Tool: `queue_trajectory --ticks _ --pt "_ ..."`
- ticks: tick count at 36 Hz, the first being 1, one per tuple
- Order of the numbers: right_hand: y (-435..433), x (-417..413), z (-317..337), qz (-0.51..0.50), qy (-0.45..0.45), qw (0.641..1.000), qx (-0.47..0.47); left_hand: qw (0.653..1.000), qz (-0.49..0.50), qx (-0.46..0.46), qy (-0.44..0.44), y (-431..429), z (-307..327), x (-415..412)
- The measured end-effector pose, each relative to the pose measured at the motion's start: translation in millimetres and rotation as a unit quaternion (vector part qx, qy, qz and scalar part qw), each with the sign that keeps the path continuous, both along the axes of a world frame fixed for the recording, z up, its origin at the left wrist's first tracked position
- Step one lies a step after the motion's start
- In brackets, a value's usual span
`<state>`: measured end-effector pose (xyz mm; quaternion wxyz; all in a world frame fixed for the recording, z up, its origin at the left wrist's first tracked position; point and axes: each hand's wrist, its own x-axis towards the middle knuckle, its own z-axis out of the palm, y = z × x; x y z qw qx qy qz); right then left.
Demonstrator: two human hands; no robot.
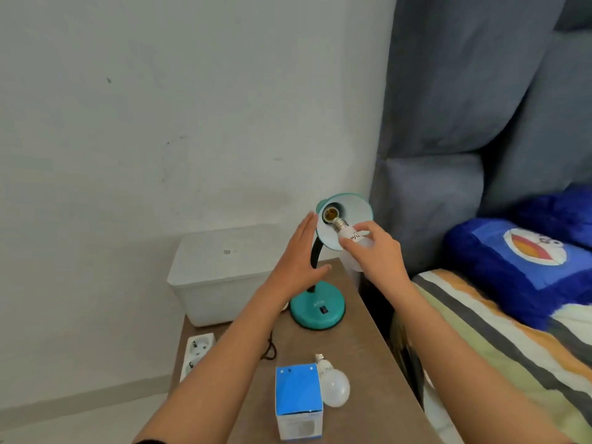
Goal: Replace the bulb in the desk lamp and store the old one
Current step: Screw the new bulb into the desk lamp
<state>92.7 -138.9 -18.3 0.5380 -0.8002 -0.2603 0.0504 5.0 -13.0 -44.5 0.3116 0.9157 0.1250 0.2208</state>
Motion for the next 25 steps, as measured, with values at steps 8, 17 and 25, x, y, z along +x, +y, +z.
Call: queue_trajectory --ticks 8,17,25 --pt "34 26 2 0.015 -0.029 0.999 -0.031 0.998 -0.066 -0.016 -0.019 26 7 40" --pt "55 34 -5 -0.045 -0.127 0.979 -0.156 0.995 -0.091 -0.004 -0.045 41 1 50" --pt "70 35 -13 -0.087 -0.183 0.950 -0.238 0.993 -0.094 0.010 -0.065 43 -4 53"
